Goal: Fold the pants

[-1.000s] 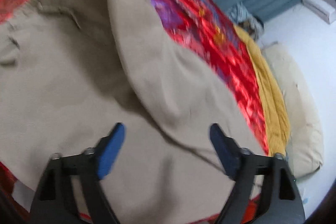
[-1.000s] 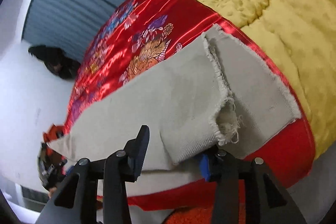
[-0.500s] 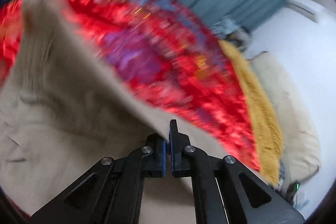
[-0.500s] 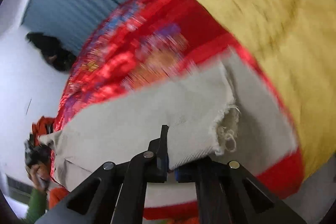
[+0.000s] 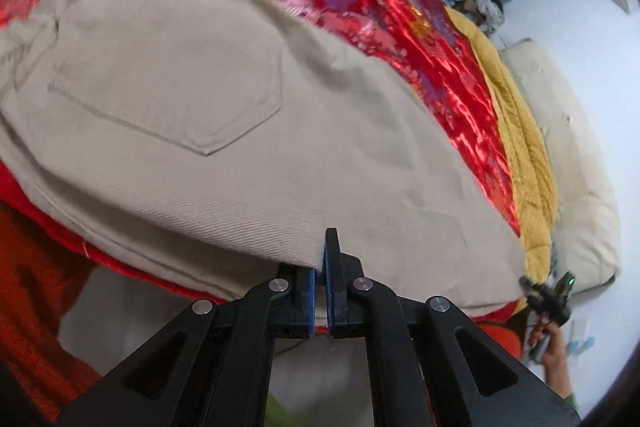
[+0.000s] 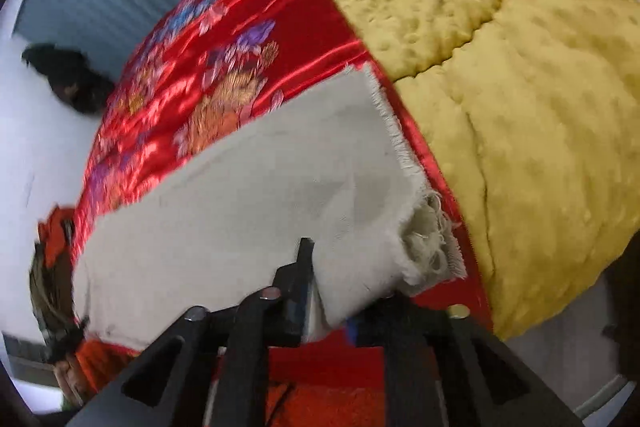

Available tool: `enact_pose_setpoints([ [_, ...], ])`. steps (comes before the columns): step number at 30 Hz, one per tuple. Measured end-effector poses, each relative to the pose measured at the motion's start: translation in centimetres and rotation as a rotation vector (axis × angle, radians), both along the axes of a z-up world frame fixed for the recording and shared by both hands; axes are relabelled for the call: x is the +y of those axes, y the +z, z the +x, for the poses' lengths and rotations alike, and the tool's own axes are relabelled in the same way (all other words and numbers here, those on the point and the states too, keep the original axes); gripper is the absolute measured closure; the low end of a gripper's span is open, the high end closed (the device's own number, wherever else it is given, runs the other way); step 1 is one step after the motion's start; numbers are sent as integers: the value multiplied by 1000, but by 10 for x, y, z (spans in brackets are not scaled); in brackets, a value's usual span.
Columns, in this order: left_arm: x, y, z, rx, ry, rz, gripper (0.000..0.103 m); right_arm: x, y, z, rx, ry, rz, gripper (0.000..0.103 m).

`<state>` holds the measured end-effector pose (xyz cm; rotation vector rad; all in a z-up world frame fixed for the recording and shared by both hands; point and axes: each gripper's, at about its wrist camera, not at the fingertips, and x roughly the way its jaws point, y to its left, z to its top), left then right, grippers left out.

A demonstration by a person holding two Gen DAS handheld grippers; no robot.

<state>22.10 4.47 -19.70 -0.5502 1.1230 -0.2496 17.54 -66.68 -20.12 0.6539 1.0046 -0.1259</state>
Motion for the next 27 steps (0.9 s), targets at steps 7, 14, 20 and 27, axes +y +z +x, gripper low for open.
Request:
enact_pose_setpoints([
  [7,-3,12,-12,-48,-17,72,102,-11,12,-12,-64,-79,46,100],
  [14,-7,-10,-10,39,-25,123,102,-5,7,13,80,24,-92,95],
  [20,-10,-3,-18,14,-40,159,102,-5,48,15,-81,19,-119,99],
  [27,-22,-10,-18,40,-78,274,94,-7,11,12,111,52,-318,87],
])
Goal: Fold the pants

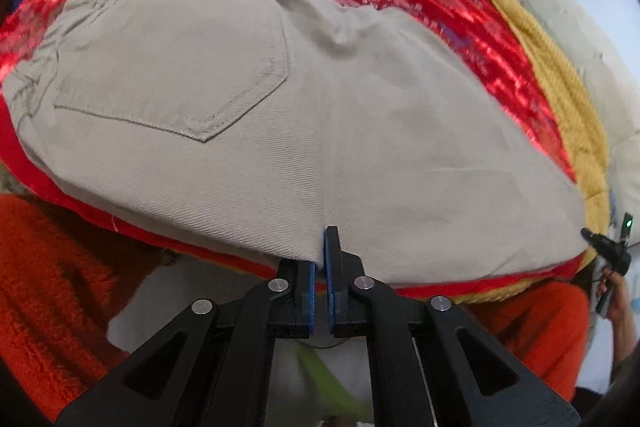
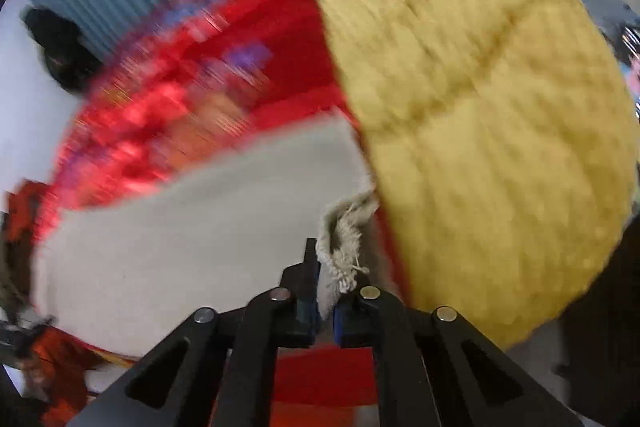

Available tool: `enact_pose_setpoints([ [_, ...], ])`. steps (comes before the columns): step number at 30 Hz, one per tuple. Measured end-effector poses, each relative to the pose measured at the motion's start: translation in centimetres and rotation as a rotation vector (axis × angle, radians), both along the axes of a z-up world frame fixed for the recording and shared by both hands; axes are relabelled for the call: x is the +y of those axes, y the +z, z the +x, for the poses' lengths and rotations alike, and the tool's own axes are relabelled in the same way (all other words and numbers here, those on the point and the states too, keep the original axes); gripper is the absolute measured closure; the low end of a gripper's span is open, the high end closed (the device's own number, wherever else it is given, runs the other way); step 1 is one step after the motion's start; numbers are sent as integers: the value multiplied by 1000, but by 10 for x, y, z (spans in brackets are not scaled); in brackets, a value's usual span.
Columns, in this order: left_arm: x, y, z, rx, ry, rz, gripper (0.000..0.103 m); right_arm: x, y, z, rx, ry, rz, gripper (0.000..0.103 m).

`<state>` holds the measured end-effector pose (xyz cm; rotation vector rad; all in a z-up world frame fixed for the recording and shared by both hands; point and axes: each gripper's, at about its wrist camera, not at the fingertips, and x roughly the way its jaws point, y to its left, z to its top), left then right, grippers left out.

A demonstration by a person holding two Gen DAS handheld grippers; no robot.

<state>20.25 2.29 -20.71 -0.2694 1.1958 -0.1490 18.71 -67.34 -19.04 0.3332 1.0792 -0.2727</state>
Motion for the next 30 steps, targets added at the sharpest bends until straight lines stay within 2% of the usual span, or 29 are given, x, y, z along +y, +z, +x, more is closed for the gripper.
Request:
enact_pose_setpoints([
  [1,-1,1,-1,10,-1,36,86,3,-4,-1,24,-21,-60,72],
  [2,0,4,-3,17,1,62,83,5,-4,-3,26,-41,-88,48],
  [4,7,14,-13,29,39,121,50,7,1,-13,9,-93,-142,28],
  [5,12,20,-19,18,64,141,47,9,7,-18,1,-124,-192,28],
  [7,24,44,-36,-53,129,186,46,20,25,-33,-31,-200,-339,28],
  [9,34,72,-50,-158,189,229,45,32,46,-45,-114,-212,-380,28],
  [11,33,90,-54,-242,191,231,37,47,61,-47,-209,-159,-346,28],
  [13,19,98,-46,-290,102,191,23,60,60,-35,-218,-63,-285,27],
  [17,-44,84,-10,-220,-166,98,23,65,17,7,-12,40,-249,28],
  [19,-85,78,5,-178,-310,64,22,55,-9,17,76,19,-190,28],
  [20,-107,76,11,-171,-370,57,22,49,-17,16,78,-11,-146,26],
  [22,-151,77,19,-181,-466,57,21,46,-23,10,34,-50,-124,21],
  [24,-195,76,30,-200,-558,63,19,49,-25,10,47,-44,-158,20],
  [26,-243,69,49,-213,-629,106,19,50,-27,10,65,-47,-189,14],
  [28,-280,57,68,-214,-667,140,19,53,-28,8,78,-50,-203,12],
  [30,-308,42,90,-220,-668,212,19,54,-30,12,84,-51,-206,10],
])
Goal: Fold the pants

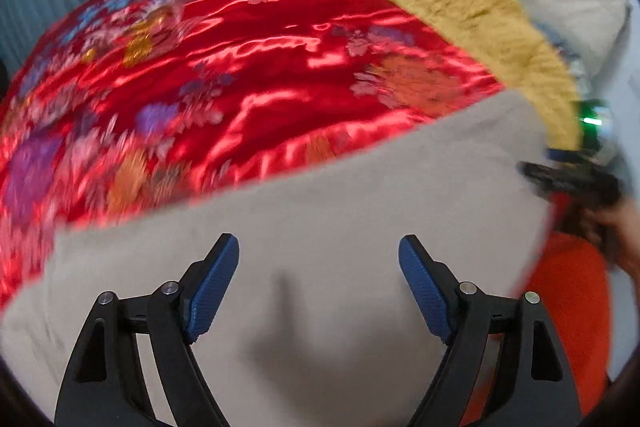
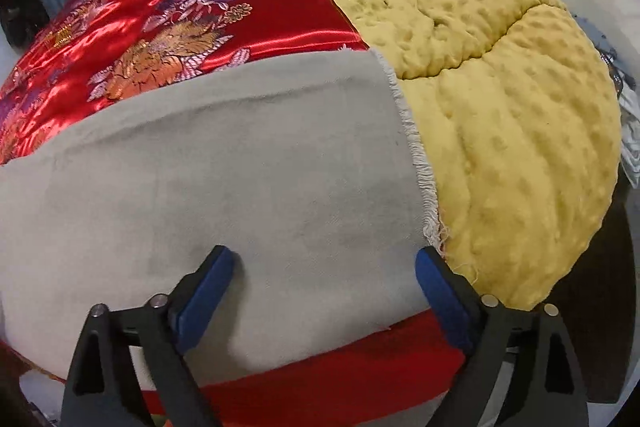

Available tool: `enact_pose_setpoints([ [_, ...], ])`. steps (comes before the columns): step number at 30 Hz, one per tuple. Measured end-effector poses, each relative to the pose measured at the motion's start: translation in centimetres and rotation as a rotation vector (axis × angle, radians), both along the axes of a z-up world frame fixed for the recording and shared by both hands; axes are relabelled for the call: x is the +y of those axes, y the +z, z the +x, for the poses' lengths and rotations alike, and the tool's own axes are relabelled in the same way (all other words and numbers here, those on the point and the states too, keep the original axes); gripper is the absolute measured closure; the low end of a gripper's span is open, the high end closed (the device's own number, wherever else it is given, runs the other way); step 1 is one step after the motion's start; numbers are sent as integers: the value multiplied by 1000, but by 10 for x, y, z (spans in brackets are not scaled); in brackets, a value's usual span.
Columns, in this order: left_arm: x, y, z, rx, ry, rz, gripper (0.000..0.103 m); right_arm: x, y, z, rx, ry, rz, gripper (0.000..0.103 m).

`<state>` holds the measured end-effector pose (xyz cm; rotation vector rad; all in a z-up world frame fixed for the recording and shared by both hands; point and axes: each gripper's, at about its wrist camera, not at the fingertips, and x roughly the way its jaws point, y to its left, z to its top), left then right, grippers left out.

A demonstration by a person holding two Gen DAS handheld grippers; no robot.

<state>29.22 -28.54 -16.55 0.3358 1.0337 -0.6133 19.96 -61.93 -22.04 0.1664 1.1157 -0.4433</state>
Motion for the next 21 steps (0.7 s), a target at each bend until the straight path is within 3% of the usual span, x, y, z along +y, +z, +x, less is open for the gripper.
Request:
enact_pose_setpoints([
  [2,-19,-24,19,-7,30,81,21,-1,-1,1,-2,3,6,9],
  [4,-21,-45,23,37,56,123,32,-1,0,-1,-4,6,11,9],
  [6,-18,-54,5,54,29,104,31,-1,0,-1,-4,13,9,9],
  [11,-4,-59,-62,-85,-90,136,28,0,1,-3,-11,24,5,9],
  [19,2,-59,-118,-128,-128,82,25,1,1,-1,-6,15,0,8],
  [21,-4,-61,-133,-179,-149,105,25,1,1,-2,-7,15,0,8],
])
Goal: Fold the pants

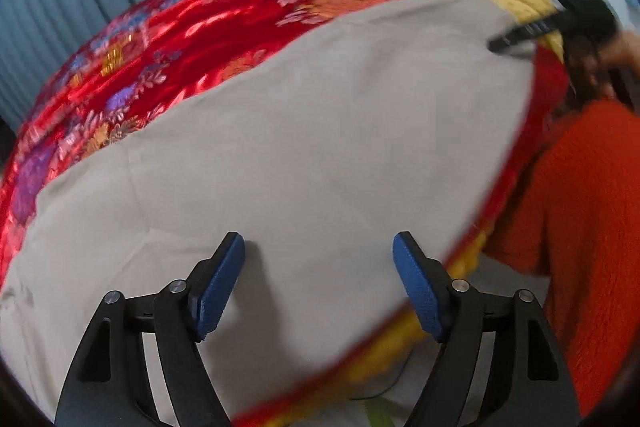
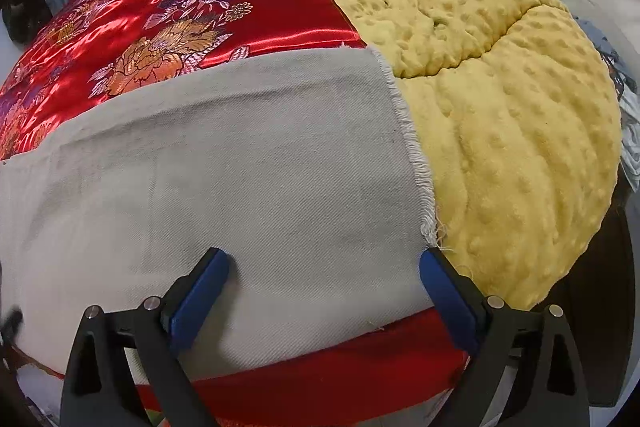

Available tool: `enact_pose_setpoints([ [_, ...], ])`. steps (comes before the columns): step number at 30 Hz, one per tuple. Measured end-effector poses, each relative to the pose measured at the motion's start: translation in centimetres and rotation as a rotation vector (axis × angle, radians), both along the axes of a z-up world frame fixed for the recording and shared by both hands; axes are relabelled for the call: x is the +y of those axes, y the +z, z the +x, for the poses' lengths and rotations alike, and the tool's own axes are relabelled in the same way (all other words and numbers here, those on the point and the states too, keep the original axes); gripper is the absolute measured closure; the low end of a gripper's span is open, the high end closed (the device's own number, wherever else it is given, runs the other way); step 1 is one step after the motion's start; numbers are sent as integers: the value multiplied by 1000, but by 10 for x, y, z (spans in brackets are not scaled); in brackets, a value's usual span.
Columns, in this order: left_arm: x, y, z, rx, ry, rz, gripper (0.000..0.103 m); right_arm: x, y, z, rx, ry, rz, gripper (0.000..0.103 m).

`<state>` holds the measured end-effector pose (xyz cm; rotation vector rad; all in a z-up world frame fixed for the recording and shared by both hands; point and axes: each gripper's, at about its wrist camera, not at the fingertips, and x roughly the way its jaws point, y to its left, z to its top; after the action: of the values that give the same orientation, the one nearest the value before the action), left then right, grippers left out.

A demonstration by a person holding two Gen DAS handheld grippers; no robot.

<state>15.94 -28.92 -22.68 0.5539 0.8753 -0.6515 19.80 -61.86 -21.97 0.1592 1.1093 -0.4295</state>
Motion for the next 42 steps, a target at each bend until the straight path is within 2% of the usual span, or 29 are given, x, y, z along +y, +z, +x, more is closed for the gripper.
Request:
enact_pose_setpoints([
  [2,-5,-2,-12,-71,-26,33,25,0,0,0,-1,0,1,8],
  [3,-6,-3,-12,-80,-32,39,25,0,0,-1,-3,-1,3,8],
  [7,-3,-7,0,-23,-14,12,22,-2,0,-1,-10,0,12,8],
  [10,-1,-10,4,-12,-5,-8,20,-2,2,-4,-26,-2,16,8],
  [12,0,-12,2,-17,-7,-11,20,-2,11,-11,-85,-10,19,10],
  [13,0,-13,0,-20,-9,-10,20,-6,20,-19,-152,-20,49,15],
  [14,0,-14,-1,-22,-10,-8,20,-18,33,-36,-268,-52,138,16],
  [15,0,-14,1,-22,-9,-8,20,-27,39,-47,-333,-87,201,16],
  [17,0,-15,1,-21,-5,-11,20,-62,50,-84,-508,-241,396,15],
  [19,0,-16,0,-25,-2,-13,20,-89,49,-114,-614,-361,553,15],
  [20,0,-16,0,-27,1,-13,20,-99,45,-124,-632,-399,628,16],
  [22,-1,-17,0,-29,5,-14,20,-105,38,-131,-617,-414,729,17],
  [24,-1,-17,1,-26,8,-16,20,-98,29,-128,-598,-370,830,18],
  [27,-1,-17,2,-20,12,-18,20,-85,10,-109,-513,-318,945,21],
  [29,0,-17,3,-16,14,-20,19,-80,1,-95,-469,-303,936,30],
  [32,0,-17,3,-11,17,-20,19,-80,-10,-80,-443,-318,926,34],
  [36,0,-17,3,-11,17,-21,19,-81,-23,-70,-411,-366,891,34],
  [42,2,-18,6,4,21,-31,17,-84,-33,-75,-431,-366,910,35],
])
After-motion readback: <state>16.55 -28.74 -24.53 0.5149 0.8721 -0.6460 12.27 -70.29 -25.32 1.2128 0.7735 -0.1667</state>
